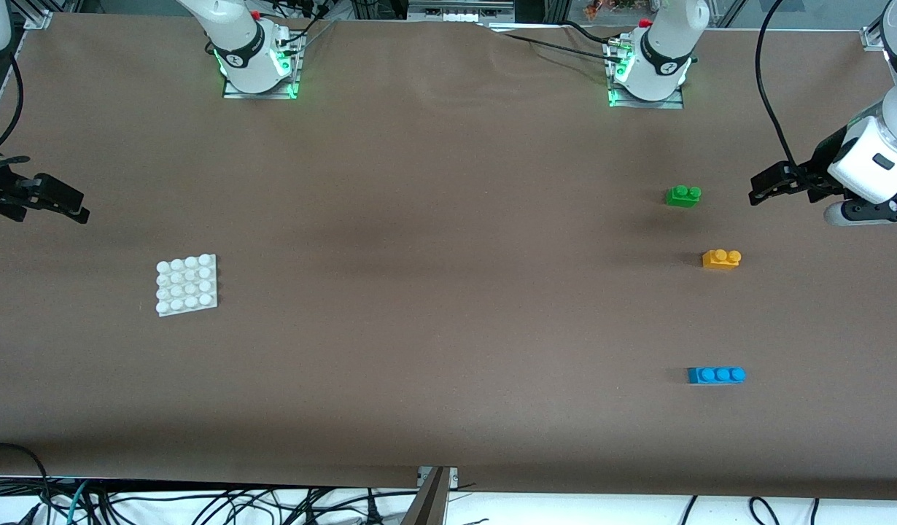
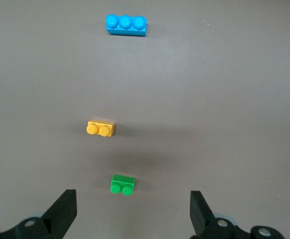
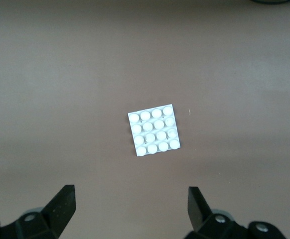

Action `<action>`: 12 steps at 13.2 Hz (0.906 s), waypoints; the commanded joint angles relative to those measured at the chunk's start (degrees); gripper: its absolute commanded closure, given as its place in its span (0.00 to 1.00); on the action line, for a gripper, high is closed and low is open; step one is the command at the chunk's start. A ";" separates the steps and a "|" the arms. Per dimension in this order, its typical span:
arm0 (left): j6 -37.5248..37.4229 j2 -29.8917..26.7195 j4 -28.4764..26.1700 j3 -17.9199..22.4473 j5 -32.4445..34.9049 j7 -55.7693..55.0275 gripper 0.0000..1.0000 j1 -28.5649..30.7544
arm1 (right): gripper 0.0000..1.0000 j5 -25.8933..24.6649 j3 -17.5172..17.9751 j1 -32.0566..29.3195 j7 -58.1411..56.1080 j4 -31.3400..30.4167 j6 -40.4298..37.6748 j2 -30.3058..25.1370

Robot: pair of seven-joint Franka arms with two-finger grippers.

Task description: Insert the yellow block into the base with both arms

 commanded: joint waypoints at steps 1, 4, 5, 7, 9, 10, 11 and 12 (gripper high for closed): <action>-0.29 -1.22 -0.98 -0.12 -0.96 1.18 0.00 0.55 | 0.00 -0.92 0.32 -0.47 -0.34 0.59 -0.80 2.87; -0.29 -1.22 -0.98 -0.12 -0.96 1.18 0.00 0.55 | 0.00 -0.92 0.23 -2.32 -3.83 0.24 -0.71 8.15; -0.29 -1.13 -0.98 -0.12 -0.96 1.27 0.00 0.55 | 0.00 -0.92 0.14 -2.50 -5.95 0.24 -0.19 9.56; -0.12 -1.04 -0.98 -0.12 -0.96 1.27 0.00 0.55 | 0.00 -1.10 0.14 -2.85 -6.49 0.15 1.65 12.72; -0.12 -1.04 -0.98 -0.12 -0.96 1.27 0.00 0.55 | 0.00 -3.46 0.14 -2.94 -6.58 -0.37 4.20 15.62; -0.03 -1.04 -0.98 -0.12 -0.96 1.27 0.00 0.55 | 0.00 -4.34 0.14 -2.94 -6.58 -0.99 5.78 16.94; -0.12 -1.04 -0.98 -0.12 -0.96 1.27 0.00 0.55 | 0.00 -4.79 0.05 -2.94 -6.58 -1.25 7.27 18.61; -0.12 -1.04 -0.98 -0.12 -0.96 1.27 0.00 0.55 | 0.00 -4.79 0.05 -2.94 -7.11 -1.17 7.90 20.10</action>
